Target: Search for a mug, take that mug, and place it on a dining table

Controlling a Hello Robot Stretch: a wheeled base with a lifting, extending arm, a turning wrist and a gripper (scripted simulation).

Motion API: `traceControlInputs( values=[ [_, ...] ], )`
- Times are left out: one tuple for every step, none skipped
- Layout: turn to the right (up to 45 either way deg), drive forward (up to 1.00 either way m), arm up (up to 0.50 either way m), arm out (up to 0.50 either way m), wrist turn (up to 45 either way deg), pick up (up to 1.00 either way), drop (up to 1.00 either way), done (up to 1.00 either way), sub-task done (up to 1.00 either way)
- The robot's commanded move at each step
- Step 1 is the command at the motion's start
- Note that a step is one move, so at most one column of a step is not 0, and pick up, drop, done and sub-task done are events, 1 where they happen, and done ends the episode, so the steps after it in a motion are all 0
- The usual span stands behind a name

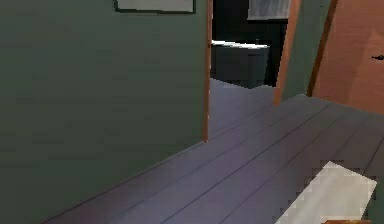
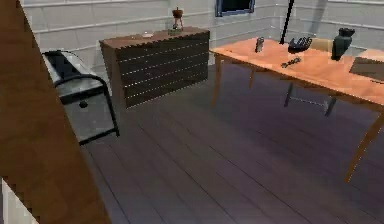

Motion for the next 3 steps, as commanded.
traceControlInputs(
  values=[
    [0.0, 1.00, 0.00, 0.00, 0.0, 0.00, 0.00, 0.00, 0.00],
    [12.0, 0.00, 0.00, 0.00, 0.0, 0.00, 0.00, 0.00, 0.00],
    [0.0, 0.15, 0.00, 0.00, 0.0, 0.00, 0.00, 0.00, 0.00]
  ],
)
